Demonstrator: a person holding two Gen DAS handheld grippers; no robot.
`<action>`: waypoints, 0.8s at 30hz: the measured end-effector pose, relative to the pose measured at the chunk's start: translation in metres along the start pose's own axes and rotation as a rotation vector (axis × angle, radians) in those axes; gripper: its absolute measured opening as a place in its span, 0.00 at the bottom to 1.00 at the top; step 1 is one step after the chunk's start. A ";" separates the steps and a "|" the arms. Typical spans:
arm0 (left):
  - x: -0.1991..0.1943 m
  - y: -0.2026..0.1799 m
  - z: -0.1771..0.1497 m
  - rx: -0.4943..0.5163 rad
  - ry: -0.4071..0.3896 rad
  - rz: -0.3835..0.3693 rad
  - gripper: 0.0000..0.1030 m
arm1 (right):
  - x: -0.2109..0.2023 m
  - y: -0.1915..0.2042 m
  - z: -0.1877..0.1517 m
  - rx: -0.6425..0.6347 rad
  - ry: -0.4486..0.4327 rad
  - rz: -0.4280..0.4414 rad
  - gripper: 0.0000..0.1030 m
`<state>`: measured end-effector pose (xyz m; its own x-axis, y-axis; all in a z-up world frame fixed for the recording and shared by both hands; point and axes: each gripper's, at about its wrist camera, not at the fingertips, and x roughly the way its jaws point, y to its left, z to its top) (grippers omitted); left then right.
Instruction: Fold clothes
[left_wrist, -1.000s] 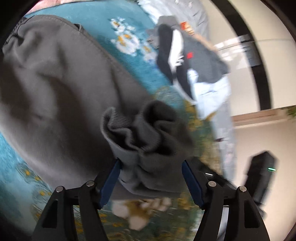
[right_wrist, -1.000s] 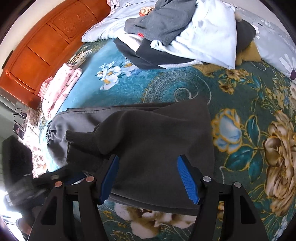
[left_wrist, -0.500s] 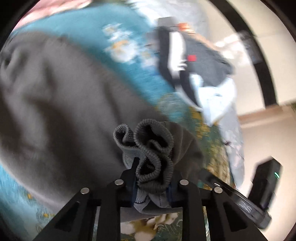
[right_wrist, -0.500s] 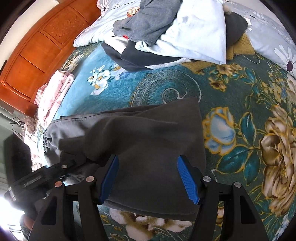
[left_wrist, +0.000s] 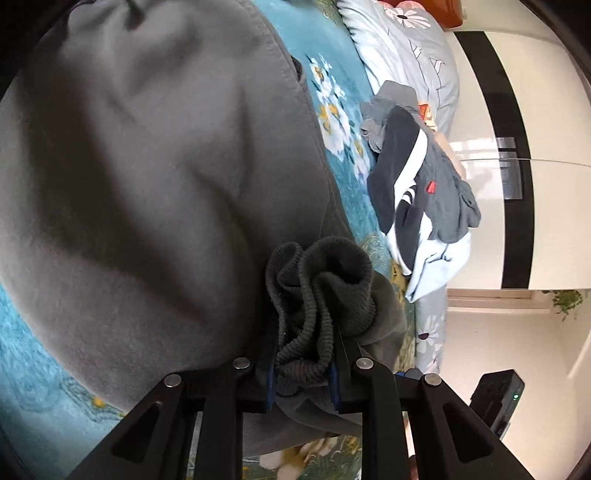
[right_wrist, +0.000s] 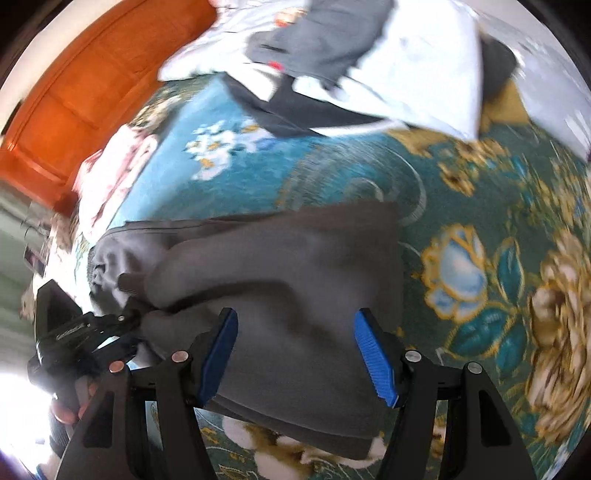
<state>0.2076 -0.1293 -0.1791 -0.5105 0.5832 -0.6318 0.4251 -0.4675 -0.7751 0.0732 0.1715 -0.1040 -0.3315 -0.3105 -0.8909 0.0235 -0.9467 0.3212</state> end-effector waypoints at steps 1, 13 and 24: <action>0.001 -0.003 0.001 0.017 0.003 -0.001 0.23 | 0.000 0.005 0.003 -0.025 -0.010 0.006 0.65; 0.015 -0.001 0.013 0.033 0.050 0.039 0.26 | 0.041 -0.023 0.016 0.042 0.053 -0.031 0.65; 0.023 -0.026 0.010 0.119 0.087 0.001 0.24 | 0.018 -0.033 0.013 0.068 0.009 -0.043 0.65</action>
<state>0.1772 -0.1108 -0.1740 -0.4414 0.6358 -0.6332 0.3311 -0.5405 -0.7735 0.0543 0.1978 -0.1264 -0.3224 -0.2706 -0.9071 -0.0553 -0.9513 0.3034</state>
